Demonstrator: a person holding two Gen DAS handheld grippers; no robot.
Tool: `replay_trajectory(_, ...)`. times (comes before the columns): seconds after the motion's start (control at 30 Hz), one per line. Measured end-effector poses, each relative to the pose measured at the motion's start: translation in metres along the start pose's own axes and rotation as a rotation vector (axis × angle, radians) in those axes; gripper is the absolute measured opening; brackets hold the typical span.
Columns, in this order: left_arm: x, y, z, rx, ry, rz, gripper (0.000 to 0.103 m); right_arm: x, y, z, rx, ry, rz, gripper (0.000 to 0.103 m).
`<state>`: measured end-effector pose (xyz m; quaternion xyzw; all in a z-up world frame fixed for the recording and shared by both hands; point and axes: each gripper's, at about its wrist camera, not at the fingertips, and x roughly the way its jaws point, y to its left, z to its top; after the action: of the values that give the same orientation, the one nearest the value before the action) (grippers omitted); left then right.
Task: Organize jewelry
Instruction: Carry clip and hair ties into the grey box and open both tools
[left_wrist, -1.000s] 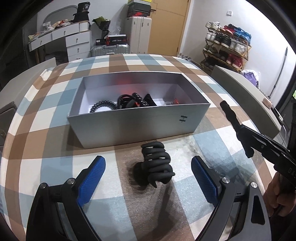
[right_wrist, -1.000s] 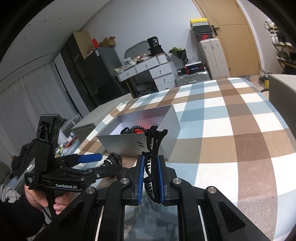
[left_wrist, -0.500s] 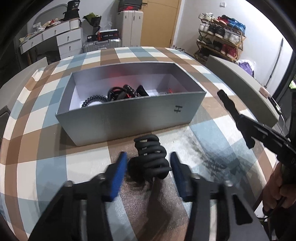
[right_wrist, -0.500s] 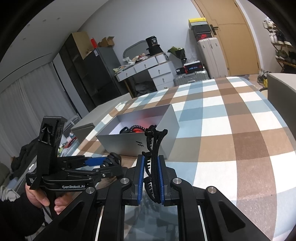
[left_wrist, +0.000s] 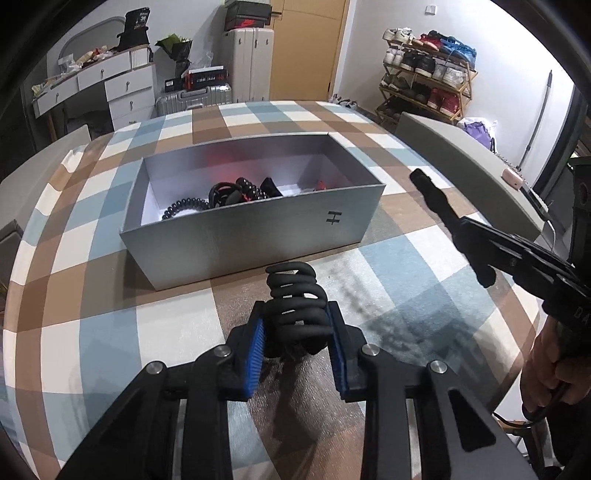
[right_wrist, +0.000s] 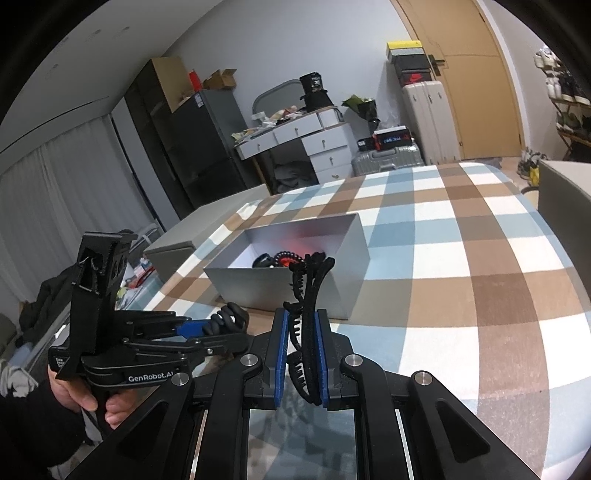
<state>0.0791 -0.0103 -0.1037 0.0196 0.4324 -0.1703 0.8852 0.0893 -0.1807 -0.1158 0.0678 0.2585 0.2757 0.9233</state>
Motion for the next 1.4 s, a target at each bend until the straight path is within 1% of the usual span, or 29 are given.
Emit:
replay_trajectory(0.23, -0.021, 0.004, -0.002, -0.010, -0.049, -0.010, 0.025, -0.003, 0.019, 0.005, -0.040, -0.003, 0.002, 0.013)
replay_trajectory(0.47, -0.041, 0.016, 0.000, -0.034, -0.110, -0.006, 0.025, -0.003, 0.039, 0.012, -0.078, -0.008, 0.013, 0.013)
replay_trajectory(0.8, -0.058, 0.034, 0.009, -0.051, -0.189, -0.008, 0.025, 0.005, 0.061, 0.031, -0.122, -0.021, 0.028, 0.013)
replay_trajectory(0.97, -0.060, 0.042, 0.022, -0.047, -0.212, -0.011, 0.025, 0.014, 0.062, 0.043, -0.129, -0.029, 0.044, 0.013)
replay_trajectory(1.17, -0.054, 0.052, 0.039, -0.049, -0.234, -0.014, 0.025, 0.029, 0.052, 0.061, -0.105, -0.035, 0.068, 0.013)
replay_trajectory(1.4, -0.040, 0.057, 0.057, -0.051, -0.229, -0.028, 0.025, 0.049, 0.038, 0.078, -0.093, -0.029, 0.083, 0.013)
